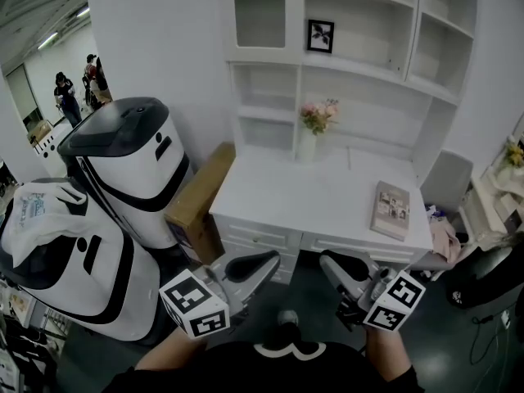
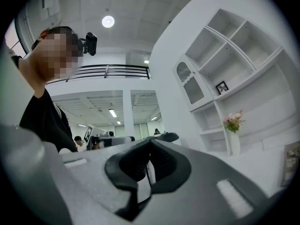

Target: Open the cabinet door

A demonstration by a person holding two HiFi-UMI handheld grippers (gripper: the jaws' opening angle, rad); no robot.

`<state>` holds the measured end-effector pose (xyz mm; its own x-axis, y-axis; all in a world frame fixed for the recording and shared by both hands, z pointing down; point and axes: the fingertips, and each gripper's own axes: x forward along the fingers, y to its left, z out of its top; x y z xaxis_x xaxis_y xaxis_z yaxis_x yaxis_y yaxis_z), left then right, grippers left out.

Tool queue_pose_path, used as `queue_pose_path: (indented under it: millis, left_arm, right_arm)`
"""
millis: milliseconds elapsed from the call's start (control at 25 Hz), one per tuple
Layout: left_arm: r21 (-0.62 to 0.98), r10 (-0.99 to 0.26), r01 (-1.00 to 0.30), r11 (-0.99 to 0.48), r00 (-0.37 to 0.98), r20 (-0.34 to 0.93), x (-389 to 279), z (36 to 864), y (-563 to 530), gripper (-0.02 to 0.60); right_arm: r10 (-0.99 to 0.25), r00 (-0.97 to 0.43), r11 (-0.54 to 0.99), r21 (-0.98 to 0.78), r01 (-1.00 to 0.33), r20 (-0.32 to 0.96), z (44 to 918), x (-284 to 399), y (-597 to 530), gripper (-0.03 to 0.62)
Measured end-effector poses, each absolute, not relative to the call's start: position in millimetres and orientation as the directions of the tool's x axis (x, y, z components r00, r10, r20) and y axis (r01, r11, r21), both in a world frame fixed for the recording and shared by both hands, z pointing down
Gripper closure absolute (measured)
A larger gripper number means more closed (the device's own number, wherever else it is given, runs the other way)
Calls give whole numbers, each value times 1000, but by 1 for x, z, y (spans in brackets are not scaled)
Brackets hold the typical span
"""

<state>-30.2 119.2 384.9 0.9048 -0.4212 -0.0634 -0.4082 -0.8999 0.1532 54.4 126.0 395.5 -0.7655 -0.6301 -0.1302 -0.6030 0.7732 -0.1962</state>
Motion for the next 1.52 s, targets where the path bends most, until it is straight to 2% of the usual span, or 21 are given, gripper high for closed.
queue_pose_path:
  millis: [720, 1000, 1240, 1520]
  left_arm:
    - [194, -473, -455, -869, 880, -54, 54, 389, -144, 574]
    - [94, -473, -464, -881, 870, -137, 68, 334, -210, 574]
    - [-132, -508, -544, -828, 829, -233, 64, 260, -249, 574]
    - [-280, -505, -575, -768, 814, -286, 76, 197, -287, 572]
  right_arm:
    - [-560, -825, 814, -233, -532, -75, 403, 130, -147, 592]
    - [-487, -871, 871, -112, -479, -63, 368, 143, -199, 592]
    - [-483, -872, 875, -8, -484, -78, 327, 156, -227, 592]
    - [-471, -879, 877, 69, -476, -80, 295, 156, -243, 592]
